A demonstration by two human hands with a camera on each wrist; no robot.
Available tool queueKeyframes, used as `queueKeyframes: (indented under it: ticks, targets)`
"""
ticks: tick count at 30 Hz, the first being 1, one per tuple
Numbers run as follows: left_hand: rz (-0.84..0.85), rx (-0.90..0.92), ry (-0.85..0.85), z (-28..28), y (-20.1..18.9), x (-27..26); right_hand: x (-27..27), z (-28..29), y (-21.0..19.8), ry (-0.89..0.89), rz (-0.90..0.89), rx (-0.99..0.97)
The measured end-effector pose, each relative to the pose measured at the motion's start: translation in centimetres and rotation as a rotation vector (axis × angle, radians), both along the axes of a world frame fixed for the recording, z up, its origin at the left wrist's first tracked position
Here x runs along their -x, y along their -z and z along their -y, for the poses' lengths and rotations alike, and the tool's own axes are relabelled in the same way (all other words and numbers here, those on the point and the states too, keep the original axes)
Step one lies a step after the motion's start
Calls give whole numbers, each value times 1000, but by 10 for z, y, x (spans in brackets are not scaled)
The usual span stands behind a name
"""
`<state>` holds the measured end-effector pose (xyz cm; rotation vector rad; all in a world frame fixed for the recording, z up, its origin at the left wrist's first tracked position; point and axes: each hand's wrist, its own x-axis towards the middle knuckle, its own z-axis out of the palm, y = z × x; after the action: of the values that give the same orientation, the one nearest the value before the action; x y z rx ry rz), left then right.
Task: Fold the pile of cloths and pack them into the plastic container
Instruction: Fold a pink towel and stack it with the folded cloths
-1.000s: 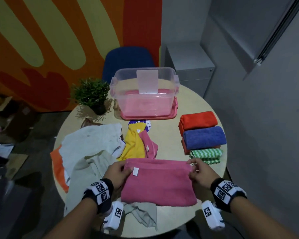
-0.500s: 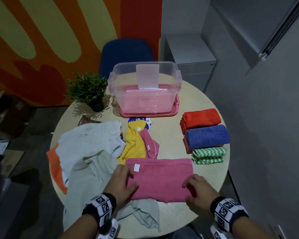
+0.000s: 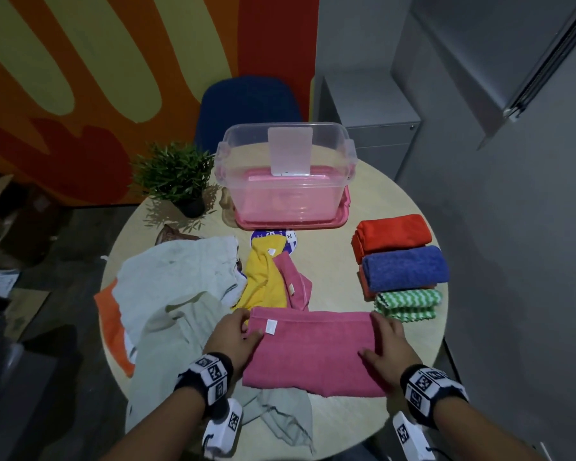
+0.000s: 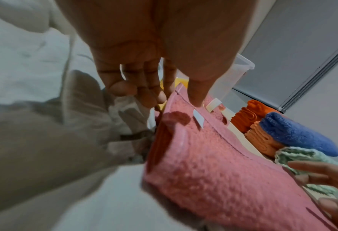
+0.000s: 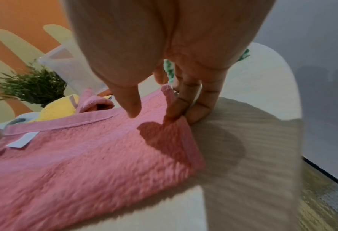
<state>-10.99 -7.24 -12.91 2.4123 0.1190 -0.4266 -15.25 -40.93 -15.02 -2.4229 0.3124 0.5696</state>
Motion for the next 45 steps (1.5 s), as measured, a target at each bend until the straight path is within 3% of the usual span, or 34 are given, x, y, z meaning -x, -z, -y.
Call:
queueKeyframes:
  ticks: [5,9,13,17,22,27,31,36,39,45]
  targets:
    - [43,-137,-24,9,-8,-18,-14,-7,1,8,-9,90]
    - [38,100,121,7,-37,-13,-17,-8,-16,88,125,33]
    - [-4,327,70,1,-77,-14,-24,0,-50,176,331,-132]
    - [65,374,110,5,-106,-24,-37,2,-69,200,276,-364]
    - [157,267,357,25,-128,-17,-38,-23,-77,-86,230,-310]
    - [307,238,555,51,-158,-7,-48,-53,-105,-391,394,-396]
    - [418,318,481,54,-188,-8,-54,-54,-126,-416,358,-454]
    - [527,526,271,34,-214,-15,-53,-24,-152,-355,277,-419]
    - [525,664,152,15,-224,-19,-46,1,-174,-253,308,-439]
    - [503,798,89,-7,-237,-4,-32,30,-222,-117,474,-701]
